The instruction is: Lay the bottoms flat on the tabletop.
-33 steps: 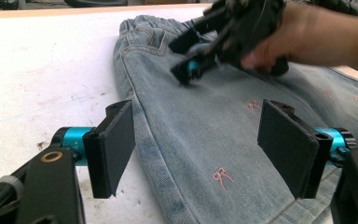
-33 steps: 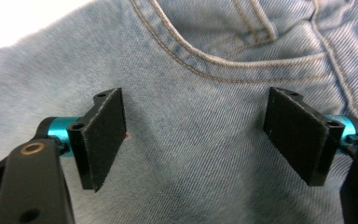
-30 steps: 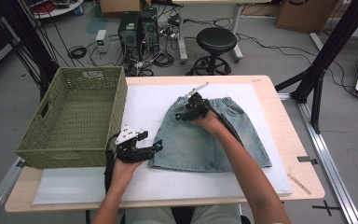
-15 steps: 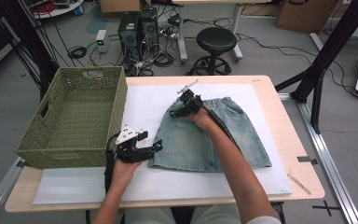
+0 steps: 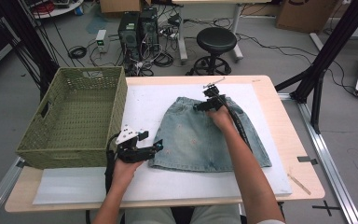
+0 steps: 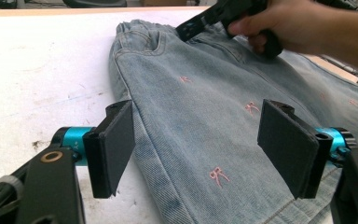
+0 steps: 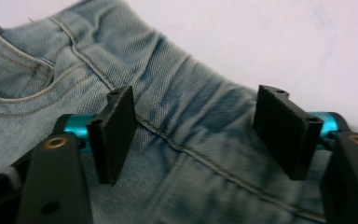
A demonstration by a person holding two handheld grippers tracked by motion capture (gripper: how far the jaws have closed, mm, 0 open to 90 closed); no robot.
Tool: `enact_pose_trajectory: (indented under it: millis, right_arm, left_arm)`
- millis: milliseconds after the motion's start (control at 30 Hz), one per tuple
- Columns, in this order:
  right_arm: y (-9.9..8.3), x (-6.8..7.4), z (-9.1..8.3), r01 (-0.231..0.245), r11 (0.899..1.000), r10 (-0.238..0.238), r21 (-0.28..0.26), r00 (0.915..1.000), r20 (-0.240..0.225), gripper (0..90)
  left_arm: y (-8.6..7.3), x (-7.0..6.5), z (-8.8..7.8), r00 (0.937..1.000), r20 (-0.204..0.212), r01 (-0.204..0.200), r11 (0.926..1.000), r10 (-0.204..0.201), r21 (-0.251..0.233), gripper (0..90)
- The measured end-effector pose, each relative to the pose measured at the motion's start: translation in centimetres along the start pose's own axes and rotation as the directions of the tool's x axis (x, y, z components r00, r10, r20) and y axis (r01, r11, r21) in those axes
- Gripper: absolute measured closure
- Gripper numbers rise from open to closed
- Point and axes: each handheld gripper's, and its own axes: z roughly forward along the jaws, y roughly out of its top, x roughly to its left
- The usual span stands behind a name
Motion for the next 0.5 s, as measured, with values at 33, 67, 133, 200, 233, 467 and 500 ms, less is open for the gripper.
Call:
enact_pose_trajectory:
  millis: [33, 67, 133, 200, 233, 467, 500]
  right_arm:
    - [0.0, 0.6, 0.3, 0.027, 1.0, -0.027, 0.003, 0.9991, 0.034, 25.1]
    - [0.1, 1.2, 0.5, 0.063, 0.998, -0.064, 0.009, 0.9959, 0.065, 23.2]
    - [0.1, 1.9, 0.8, 0.128, 0.991, -0.131, 0.032, 0.9851, 0.111, 22.4]
    - [0.2, 1.6, 0.3, 0.119, 0.992, -0.121, 0.031, 0.9893, 0.082, 24.8]
    - [0.3, 1.1, -0.3, 0.088, 0.996, -0.089, 0.026, 0.9951, 0.042, 27.2]
    - [-2.2, -2.1, -5.3, -0.025, 0.995, 0.022, -0.095, 0.9993, -0.032, 34.5]
    - [-2.6, -2.2, -5.7, -0.013, 0.996, 0.01, -0.093, 0.9995, -0.029, 37.6]
  left_arm:
    - [0.0, 0.0, 0.1, 1.0, 0.001, 0.003, 1.0, -0.003, 0.0, 27.4]
    - [0.0, -0.1, 0.1, 1.0, 0.0, 0.003, 1.0, -0.003, 0.0, 27.4]
    - [0.0, -0.1, 0.2, 1.0, 0.002, 0.002, 1.0, -0.002, -0.001, 27.4]
    - [0.1, -0.2, 0.2, 1.0, 0.003, 0.002, 1.0, -0.002, -0.003, 27.4]
    - [0.1, -0.2, 0.1, 1.0, 0.004, 0.001, 1.0, -0.001, -0.003, 27.4]
    - [0.1, -0.3, 0.2, 0.9999, 0.009, 0.01, 0.9998, -0.01, -0.019, 27.4]
    - [0.2, -0.4, 0.1, 0.9999, 0.01, 0.007, 0.9998, -0.007, -0.018, 27.4]
